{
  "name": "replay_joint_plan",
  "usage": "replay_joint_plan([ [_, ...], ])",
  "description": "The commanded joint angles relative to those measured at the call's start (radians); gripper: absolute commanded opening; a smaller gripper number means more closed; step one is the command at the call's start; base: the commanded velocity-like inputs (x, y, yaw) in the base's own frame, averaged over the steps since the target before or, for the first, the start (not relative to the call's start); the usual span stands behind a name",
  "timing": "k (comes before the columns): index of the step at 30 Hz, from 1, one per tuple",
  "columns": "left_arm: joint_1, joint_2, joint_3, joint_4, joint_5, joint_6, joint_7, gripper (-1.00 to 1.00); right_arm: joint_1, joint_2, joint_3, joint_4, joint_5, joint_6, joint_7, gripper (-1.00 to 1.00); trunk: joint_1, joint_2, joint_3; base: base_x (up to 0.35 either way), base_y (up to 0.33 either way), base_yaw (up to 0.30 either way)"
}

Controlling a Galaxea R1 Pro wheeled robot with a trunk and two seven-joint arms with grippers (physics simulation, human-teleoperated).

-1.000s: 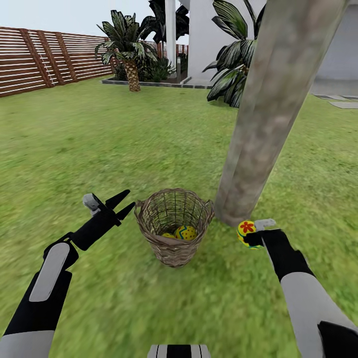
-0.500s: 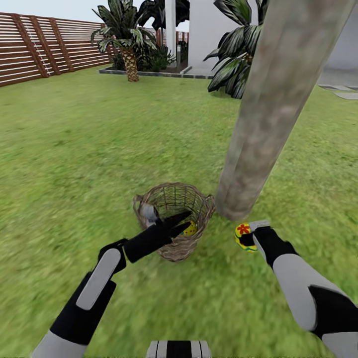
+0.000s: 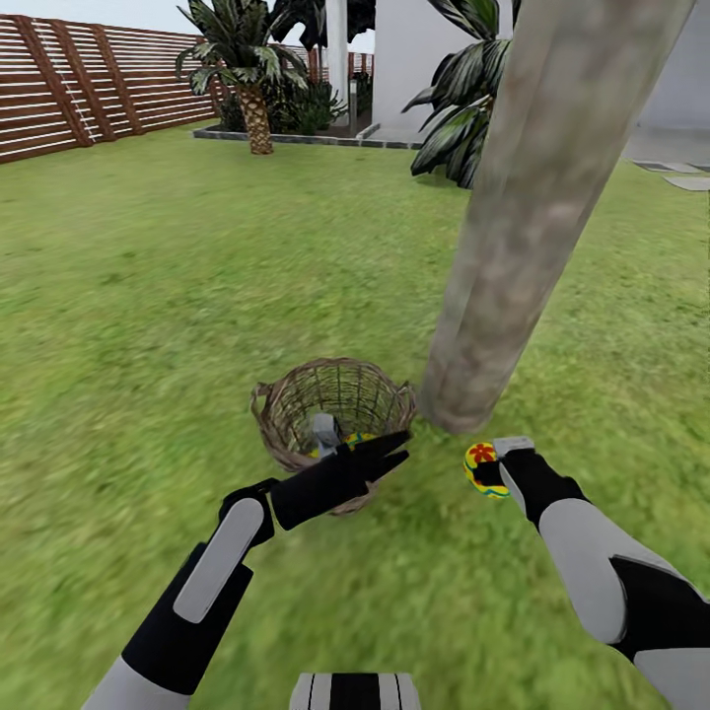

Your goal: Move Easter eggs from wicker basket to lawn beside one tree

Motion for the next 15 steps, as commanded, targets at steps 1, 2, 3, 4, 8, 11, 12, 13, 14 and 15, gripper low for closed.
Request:
replay_joint_plan([
  [1, -0.001, -0.001, 0.001, 0.000, 0.003, 0.005, 0.000, 1.00, 0.000, 0.001, -0.005, -0.001, 0.004, 0.003, 0.002, -1.00, 0.000, 0.000, -0.001, 0.082, -0.305, 0.000],
  [2, -0.001, -0.001, 0.001, 0.000, 0.003, 0.005, 0.001, 1.00, 0.000, 0.001, -0.004, -0.001, 0.004, 0.003, 0.002, -1.00, 0.000, 0.000, -0.001, 0.100, -0.305, 0.000],
  [3, -0.001, -0.002, 0.001, 0.000, 0.003, 0.004, 0.001, 1.00, 0.000, 0.001, -0.004, -0.001, 0.004, 0.002, 0.002, -1.00, 0.000, 0.000, -0.001, 0.110, -0.305, 0.000],
  [4, -0.001, -0.003, 0.000, 0.000, 0.003, 0.003, 0.001, 1.00, 0.000, 0.001, -0.004, -0.001, 0.004, 0.002, 0.002, -1.00, 0.000, 0.000, -0.001, 0.068, -0.188, 0.000],
  [8, -0.001, -0.003, 0.000, 0.000, 0.003, 0.001, 0.001, 1.00, 0.000, -0.001, -0.005, -0.002, 0.004, 0.003, 0.001, -1.00, 0.000, 0.000, -0.001, 0.014, -0.038, 0.000],
  [11, -0.001, -0.002, -0.001, 0.000, 0.003, 0.001, 0.000, 1.00, 0.000, -0.002, -0.005, -0.009, 0.004, 0.004, 0.002, -1.00, 0.001, -0.001, -0.012, 0.001, -0.002, 0.000],
  [12, -0.001, -0.003, -0.001, 0.000, 0.003, 0.001, 0.000, 1.00, 0.000, -0.001, -0.005, -0.010, 0.004, 0.004, 0.002, -1.00, 0.002, -0.001, -0.016, 0.000, 0.000, 0.000],
  [13, -0.001, -0.002, -0.001, 0.000, 0.003, 0.001, 0.000, 1.00, 0.000, 0.000, -0.005, -0.011, 0.004, 0.004, 0.002, -1.00, 0.002, -0.001, -0.020, 0.000, 0.000, 0.000],
  [14, -0.001, -0.003, -0.001, 0.000, 0.003, 0.001, 0.000, 1.00, 0.000, 0.000, -0.005, -0.011, 0.005, 0.003, 0.002, -1.00, 0.003, -0.002, -0.024, 0.000, 0.000, 0.000],
  [15, -0.001, -0.003, -0.001, 0.000, 0.003, 0.001, 0.000, 1.00, 0.000, 0.001, -0.005, -0.012, 0.004, 0.003, 0.002, -1.00, 0.003, -0.002, -0.028, 0.000, 0.000, 0.000],
])
